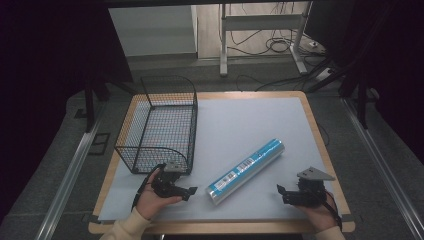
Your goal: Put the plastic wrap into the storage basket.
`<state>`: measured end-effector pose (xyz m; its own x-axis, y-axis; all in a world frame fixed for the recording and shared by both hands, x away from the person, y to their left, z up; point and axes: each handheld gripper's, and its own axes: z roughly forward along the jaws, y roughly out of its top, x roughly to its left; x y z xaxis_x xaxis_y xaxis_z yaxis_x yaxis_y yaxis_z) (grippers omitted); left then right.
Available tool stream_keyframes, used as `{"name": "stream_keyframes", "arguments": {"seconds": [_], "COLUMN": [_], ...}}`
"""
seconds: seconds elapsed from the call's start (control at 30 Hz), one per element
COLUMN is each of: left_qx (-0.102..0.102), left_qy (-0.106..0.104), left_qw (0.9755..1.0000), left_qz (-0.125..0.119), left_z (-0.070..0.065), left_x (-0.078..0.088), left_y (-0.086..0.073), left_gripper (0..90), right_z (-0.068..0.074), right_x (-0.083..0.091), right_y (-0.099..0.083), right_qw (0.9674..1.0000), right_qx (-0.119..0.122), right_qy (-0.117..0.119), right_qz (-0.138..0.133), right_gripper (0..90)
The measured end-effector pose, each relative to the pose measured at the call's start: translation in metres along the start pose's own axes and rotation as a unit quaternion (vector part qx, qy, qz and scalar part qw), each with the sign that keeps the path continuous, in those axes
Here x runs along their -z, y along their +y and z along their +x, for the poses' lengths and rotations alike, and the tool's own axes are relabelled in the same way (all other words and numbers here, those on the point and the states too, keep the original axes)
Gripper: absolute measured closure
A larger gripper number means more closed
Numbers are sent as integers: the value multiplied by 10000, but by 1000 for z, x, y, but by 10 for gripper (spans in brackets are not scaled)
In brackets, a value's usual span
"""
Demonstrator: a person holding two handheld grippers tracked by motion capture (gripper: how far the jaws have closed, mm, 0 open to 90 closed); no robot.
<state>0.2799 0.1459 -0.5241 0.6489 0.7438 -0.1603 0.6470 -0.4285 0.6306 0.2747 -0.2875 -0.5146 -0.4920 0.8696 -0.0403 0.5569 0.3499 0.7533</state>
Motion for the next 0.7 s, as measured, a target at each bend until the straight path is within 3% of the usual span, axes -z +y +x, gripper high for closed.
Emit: {"name": "stream_keyframes", "arguments": {"seconds": [0.27,0.4,0.7], "left_qx": [21,-39,-158], "left_qy": [-42,-6,37], "left_qw": [10000,10000,9998], "left_qz": [8,-13,-100], "left_z": [-3,-7,-18], "left_x": [1,2,7], "left_y": [1,0,3], "left_gripper": [159,160,161], "right_z": [0,4,7], "right_x": [1,0,9], "right_y": [3,5,5], "right_qw": [9997,9994,9990], "right_qx": [129,312,389], "right_qy": [195,152,173], "right_qz": [-40,-41,-111], "right_gripper": [78,78,91]}}
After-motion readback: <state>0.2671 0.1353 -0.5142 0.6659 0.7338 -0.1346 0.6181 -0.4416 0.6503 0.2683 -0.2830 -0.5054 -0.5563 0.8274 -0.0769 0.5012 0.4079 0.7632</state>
